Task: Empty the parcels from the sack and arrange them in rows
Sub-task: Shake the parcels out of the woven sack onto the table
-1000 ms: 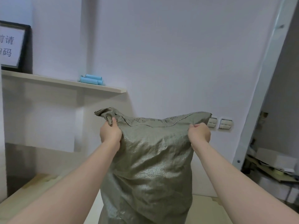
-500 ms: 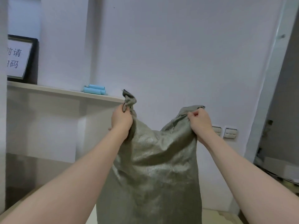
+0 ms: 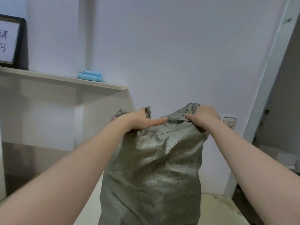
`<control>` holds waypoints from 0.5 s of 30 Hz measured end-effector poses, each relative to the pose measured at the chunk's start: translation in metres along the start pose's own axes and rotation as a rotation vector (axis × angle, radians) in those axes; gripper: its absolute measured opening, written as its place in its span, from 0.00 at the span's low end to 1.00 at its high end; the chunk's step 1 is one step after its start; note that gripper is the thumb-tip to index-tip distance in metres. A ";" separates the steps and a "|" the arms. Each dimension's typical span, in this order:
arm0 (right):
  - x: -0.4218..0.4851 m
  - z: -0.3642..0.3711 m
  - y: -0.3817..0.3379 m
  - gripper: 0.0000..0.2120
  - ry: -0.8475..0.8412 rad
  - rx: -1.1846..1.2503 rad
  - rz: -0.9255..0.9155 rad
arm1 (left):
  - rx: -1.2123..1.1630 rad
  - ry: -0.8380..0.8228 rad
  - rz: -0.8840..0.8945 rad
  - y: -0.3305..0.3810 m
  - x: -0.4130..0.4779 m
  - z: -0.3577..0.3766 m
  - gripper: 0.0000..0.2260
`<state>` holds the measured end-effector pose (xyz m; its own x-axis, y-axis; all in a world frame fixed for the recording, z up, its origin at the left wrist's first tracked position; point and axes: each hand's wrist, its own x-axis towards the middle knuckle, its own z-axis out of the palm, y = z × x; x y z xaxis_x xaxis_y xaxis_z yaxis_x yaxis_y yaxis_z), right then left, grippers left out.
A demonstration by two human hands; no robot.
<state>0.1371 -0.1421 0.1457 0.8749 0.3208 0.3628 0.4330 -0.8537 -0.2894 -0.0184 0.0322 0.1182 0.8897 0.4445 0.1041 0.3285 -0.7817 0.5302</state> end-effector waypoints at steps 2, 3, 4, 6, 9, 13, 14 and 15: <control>-0.002 0.005 0.003 0.22 0.098 -0.014 -0.001 | 0.141 -0.036 -0.048 0.005 -0.003 0.005 0.63; -0.005 0.006 0.004 0.18 0.143 0.002 -0.048 | 0.227 -0.031 -0.090 0.005 -0.007 0.009 0.65; -0.005 0.008 0.007 0.13 0.172 0.023 -0.118 | 0.290 -0.011 -0.136 0.004 -0.008 0.014 0.66; -0.007 0.009 0.011 0.06 0.182 0.075 -0.224 | 0.318 0.033 -0.198 -0.001 -0.007 0.022 0.67; -0.010 0.008 0.013 0.06 0.234 0.124 -0.245 | 0.351 -0.005 -0.253 -0.007 -0.006 0.023 0.66; -0.016 0.000 0.010 0.18 0.263 0.241 -0.179 | 0.386 -0.018 -0.255 -0.024 0.011 0.021 0.59; -0.016 0.000 0.010 0.24 0.218 0.202 -0.141 | 0.385 0.000 -0.262 -0.026 0.010 0.021 0.54; -0.015 0.000 0.009 0.28 0.175 0.145 -0.104 | 0.358 0.038 -0.262 -0.020 0.001 0.020 0.47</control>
<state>0.1280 -0.1541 0.1373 0.7788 0.3172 0.5412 0.5564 -0.7477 -0.3624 -0.0182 0.0397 0.0907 0.7519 0.6581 0.0394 0.6362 -0.7400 0.2184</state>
